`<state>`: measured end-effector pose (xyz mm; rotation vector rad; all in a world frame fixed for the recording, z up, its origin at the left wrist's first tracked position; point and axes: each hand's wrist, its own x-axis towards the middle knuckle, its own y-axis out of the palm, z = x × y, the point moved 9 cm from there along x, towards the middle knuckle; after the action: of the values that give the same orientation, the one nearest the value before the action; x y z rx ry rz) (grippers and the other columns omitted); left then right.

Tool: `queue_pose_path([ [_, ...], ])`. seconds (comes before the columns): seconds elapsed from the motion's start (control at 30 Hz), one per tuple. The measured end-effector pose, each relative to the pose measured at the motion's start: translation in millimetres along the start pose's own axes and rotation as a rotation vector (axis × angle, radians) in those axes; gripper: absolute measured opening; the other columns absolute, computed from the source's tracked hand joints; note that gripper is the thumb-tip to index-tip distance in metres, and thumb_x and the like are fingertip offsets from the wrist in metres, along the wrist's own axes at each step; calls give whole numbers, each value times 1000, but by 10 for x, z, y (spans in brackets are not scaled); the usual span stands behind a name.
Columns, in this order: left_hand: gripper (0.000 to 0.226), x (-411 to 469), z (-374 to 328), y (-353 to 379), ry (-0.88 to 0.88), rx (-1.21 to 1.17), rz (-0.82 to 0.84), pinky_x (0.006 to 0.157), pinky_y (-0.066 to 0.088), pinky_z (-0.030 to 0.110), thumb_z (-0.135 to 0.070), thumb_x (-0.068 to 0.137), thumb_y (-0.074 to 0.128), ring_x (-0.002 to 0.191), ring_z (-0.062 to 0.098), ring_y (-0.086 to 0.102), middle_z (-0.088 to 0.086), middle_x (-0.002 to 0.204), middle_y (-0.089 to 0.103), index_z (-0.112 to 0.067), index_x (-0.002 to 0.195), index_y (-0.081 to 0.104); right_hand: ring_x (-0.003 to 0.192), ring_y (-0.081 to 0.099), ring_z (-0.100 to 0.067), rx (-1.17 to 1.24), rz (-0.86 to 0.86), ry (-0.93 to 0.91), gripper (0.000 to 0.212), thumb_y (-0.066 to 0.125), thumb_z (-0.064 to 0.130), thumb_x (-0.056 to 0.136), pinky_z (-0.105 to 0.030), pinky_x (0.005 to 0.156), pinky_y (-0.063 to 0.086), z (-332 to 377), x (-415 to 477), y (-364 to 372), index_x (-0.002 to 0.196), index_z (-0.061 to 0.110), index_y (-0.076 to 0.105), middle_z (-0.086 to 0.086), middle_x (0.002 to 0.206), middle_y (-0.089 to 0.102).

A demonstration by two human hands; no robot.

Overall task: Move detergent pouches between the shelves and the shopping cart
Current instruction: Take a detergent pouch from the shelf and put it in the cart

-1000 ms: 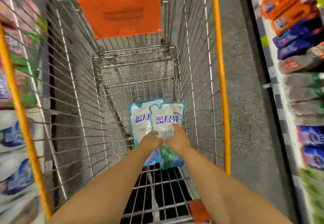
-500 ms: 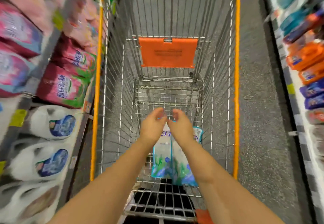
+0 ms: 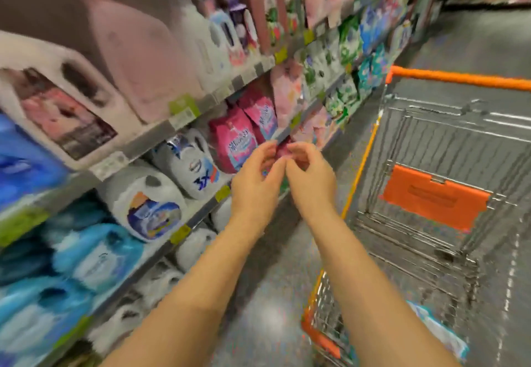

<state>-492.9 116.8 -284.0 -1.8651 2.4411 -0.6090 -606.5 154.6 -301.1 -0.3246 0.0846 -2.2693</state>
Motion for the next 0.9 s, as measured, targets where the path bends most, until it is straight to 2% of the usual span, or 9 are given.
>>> queue_pose_path([
  [0.1, 33, -117, -301, -1057, 72, 128, -113, 85, 44, 10, -19, 90, 57, 97, -4, 55, -16, 109, 58, -22, 123, 56, 82, 58, -7, 52, 84, -109, 16, 61, 15, 85, -20, 75, 44, 689, -359, 667, 96, 27, 58, 15, 83, 59],
  [0.23, 36, -353, -701, -2363, 198, 308, -223, 95, 45, 26, -23, 89, 59, 106, 4, 57, -11, 118, 60, -24, 125, 55, 86, 62, -12, 150, 175, -263, 14, 63, 23, 86, -28, 77, 49, 1597, -866, 1459, 99, 23, 61, 7, 89, 66],
  [0.37, 37, -604, -984, -3441, 229, 425, -361, 92, 43, 21, -30, 89, 57, 109, 2, 55, -15, 118, 59, -27, 126, 54, 78, 59, -4, 243, 281, -365, 9, 62, 22, 86, -19, 71, 46, 2393, -1290, 2070, 93, 27, 59, 14, 82, 63],
  [0.43, 37, -693, -1106, -3851, 249, 489, -409, 91, 41, 21, -28, 90, 56, 108, 1, 52, -19, 115, 54, -27, 127, 53, 78, 60, -7, 274, 310, -418, 9, 63, 22, 86, -22, 72, 47, 2729, -1422, 2313, 91, 27, 59, 12, 82, 64],
  [0.67, 43, -643, -1468, -4775, 318, 667, -549, 90, 31, 13, -27, 90, 55, 120, 6, 48, -8, 131, 55, -26, 132, 48, 81, 58, -4, 315, 408, -562, 10, 63, 26, 87, -18, 71, 42, 3487, -1414, 2950, 95, 27, 58, 11, 85, 62],
  [0.9, 60, 171, -1732, -5166, 362, 815, -599, 94, 26, 15, -35, 90, 55, 131, 9, 39, -5, 143, 42, -27, 144, 28, 86, 55, -11, 313, 373, -625, 27, 60, 32, 88, -25, 74, 36, 4005, -534, 3570, 113, 23, 51, 13, 85, 58],
])
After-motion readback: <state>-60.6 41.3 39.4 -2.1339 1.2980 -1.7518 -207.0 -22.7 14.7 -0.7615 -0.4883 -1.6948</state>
